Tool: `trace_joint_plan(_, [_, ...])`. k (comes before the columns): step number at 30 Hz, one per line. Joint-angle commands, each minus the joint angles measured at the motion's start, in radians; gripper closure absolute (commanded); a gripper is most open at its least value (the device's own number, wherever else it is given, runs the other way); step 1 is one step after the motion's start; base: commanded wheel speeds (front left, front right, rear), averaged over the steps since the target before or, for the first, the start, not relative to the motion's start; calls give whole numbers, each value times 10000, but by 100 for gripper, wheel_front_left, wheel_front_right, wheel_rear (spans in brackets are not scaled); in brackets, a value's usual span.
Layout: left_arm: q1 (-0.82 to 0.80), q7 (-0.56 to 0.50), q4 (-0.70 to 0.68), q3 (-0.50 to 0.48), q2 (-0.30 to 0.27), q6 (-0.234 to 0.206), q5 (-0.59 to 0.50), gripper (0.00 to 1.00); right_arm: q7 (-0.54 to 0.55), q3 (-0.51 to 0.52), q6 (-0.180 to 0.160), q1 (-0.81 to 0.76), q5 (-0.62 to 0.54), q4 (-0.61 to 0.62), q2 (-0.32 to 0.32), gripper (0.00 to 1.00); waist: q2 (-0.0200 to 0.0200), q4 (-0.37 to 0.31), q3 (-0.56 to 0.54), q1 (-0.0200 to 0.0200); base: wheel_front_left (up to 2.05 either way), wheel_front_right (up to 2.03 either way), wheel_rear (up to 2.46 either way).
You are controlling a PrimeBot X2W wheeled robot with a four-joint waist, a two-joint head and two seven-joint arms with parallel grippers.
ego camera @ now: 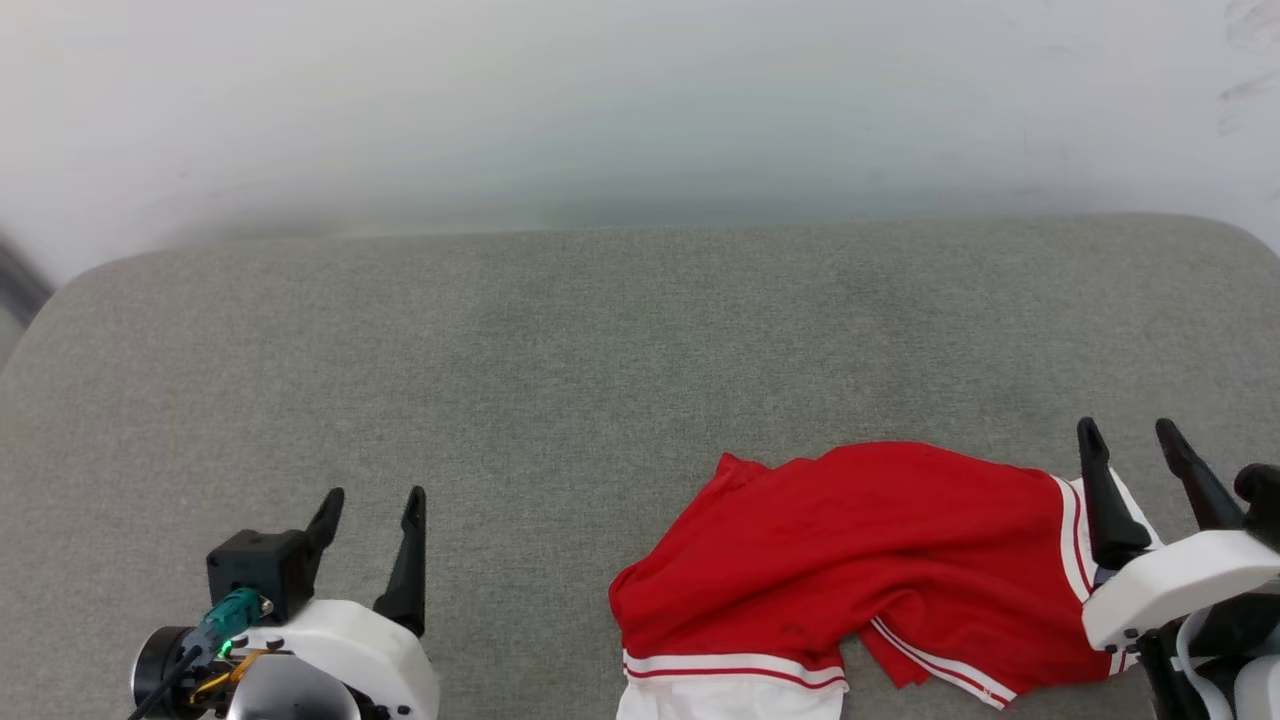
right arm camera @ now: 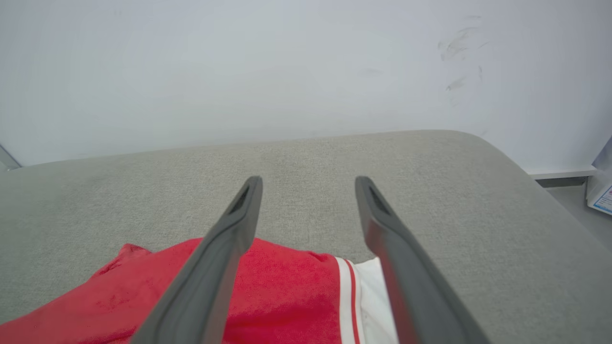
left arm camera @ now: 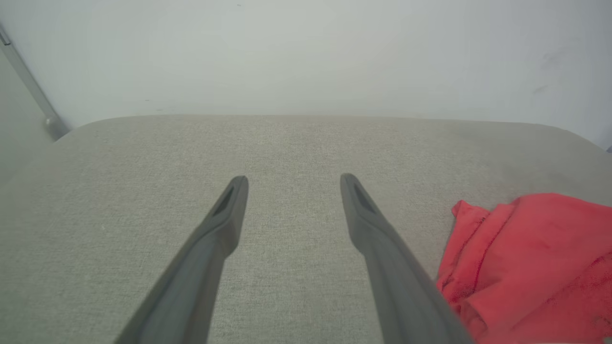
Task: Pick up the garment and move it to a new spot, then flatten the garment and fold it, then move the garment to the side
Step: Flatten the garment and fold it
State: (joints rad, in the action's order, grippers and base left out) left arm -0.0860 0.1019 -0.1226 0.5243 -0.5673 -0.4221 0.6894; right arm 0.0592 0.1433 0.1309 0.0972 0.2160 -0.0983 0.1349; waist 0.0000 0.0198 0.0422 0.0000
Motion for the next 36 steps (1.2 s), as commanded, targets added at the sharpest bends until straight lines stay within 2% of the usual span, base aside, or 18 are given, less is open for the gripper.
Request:
trace_joint_plan(1, [102, -195, -101, 80, -91, -33, 41, 0, 40, -98, -5, -202, 41, 263, -163, 0, 0, -77, -86, 0, 0, 0, 0])
trace_joint_plan(7, [-242, -1910, -654, 1000, -425, 327, 68, 0, 355, -722, -3, -1063, 156, 1517, -492, 0, 0, -269, -146, 0, 0, 0, 0])
trace_joint_plan(14, [-854, -3776, -556, 2437, -566, 1391, -32, 0, 694, -1272, -3, -1347, 135, 2397, -635, 0, 0, -620, 285, 0, 0, 0, 0])
trace_joint_plan(18, [-1155, -4476, -188, 3137, -425, 2084, -34, 0, 708, -1406, -3, -1247, 204, 2618, -682, 0, 0, -770, 630, 0, 0, 0, 0])
trace_joint_plan(22, [-1474, -5013, 180, 3601, -227, 2574, 53, 0, 624, -1447, -3, -1048, 269, 2751, -721, 0, 0, -877, 989, 0, 0, 0, 0])
trace_joint_plan(30, [-1855, -5936, 1388, 4192, 154, 3135, 238, 0, 535, -1389, -3, -784, 386, 2641, -785, 0, 0, -1049, 1391, 0, 0, 0, 0])
trace_joint_plan(31, [-1840, -6099, 1531, 4288, 213, 3200, 327, 9, 521, -1380, -3, -765, 416, 2649, -795, 0, 0, -1057, 1404, 0, 0, 0, 0])
trace_joint_plan(33, [-1861, -6265, 1691, 4406, 239, 3337, 378, 96, 539, -1351, -3, -761, 466, 2628, -812, 0, 0, -1068, 1427, 0, 0, 0, 0])
trace_joint_plan(34, [-1884, -6285, 1741, 4421, 280, 3379, 415, 100, 548, -1331, -3, -779, 466, 2653, -816, 0, 0, -1059, 1429, 0, 0, 0, 0])
trace_joint_plan(36, [-2015, -6208, 1776, 4361, 217, 3404, 356, 100, 577, -1275, -3, -846, 473, 2698, -831, 0, 0, -1015, 1419, 0, 0, 0, 0])
